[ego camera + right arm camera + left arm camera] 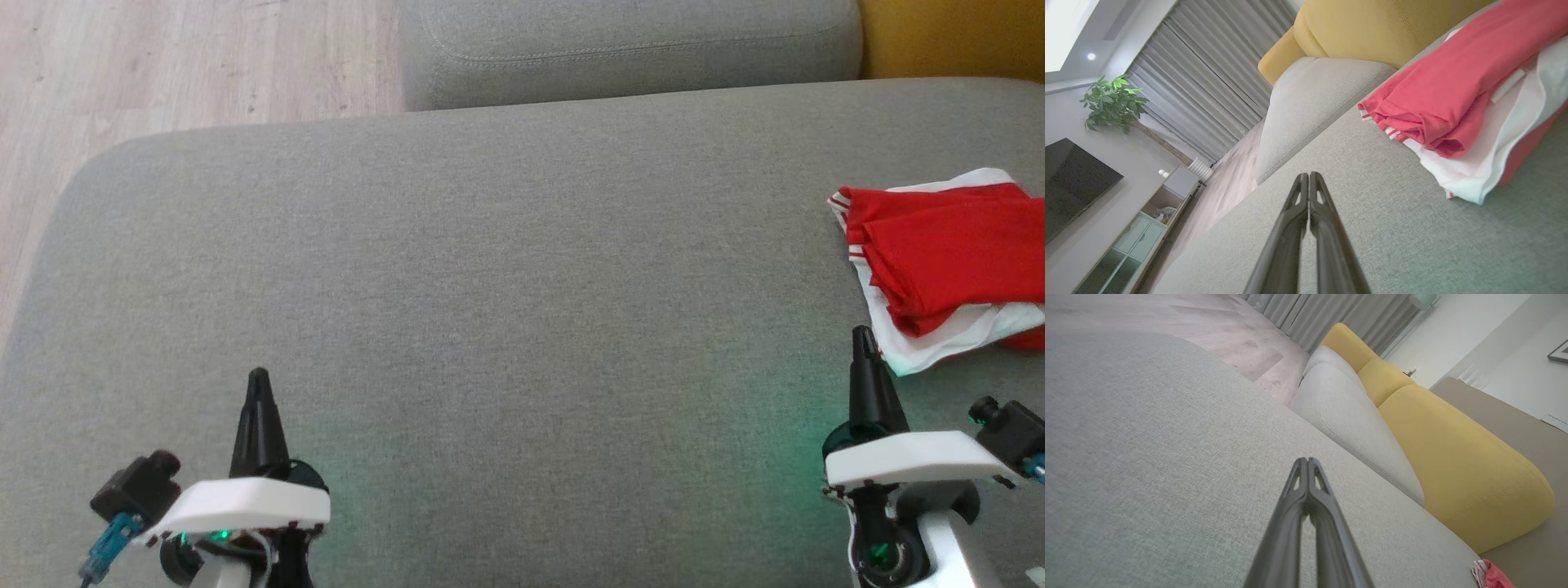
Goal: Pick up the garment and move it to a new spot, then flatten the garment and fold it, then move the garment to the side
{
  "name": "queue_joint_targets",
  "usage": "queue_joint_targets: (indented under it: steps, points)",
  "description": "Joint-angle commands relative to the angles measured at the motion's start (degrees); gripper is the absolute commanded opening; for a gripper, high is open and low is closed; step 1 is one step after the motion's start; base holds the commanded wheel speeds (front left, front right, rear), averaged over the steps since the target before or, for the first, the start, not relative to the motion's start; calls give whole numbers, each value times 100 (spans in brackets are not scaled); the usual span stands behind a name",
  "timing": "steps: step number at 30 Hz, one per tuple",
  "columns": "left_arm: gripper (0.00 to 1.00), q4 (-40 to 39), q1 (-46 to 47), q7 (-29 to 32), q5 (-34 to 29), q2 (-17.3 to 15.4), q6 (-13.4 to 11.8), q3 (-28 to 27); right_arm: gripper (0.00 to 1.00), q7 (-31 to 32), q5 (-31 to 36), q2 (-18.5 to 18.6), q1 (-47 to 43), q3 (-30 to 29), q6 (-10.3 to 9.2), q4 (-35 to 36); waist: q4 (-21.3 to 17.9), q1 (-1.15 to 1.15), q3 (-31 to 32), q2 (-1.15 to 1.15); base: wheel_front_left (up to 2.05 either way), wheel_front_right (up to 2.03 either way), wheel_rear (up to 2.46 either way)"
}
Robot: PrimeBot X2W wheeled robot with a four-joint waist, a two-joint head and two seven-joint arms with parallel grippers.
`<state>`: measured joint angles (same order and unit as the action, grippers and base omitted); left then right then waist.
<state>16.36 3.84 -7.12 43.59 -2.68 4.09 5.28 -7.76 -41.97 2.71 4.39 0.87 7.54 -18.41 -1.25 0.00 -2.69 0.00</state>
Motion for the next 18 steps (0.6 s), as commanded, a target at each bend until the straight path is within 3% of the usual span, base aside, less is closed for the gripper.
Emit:
queue_joint_targets:
  steps: [1,18]
  points:
    - [0,-195,231,29,154,-23,31,-172,0,37,-177,91,224,-7,-2,216,2,0,5,0,0,0,0]
    - [0,-203,231,317,1188,-27,98,-387,0,308,-1270,104,211,-127,-3,267,29,0,58,0,0,0,0]
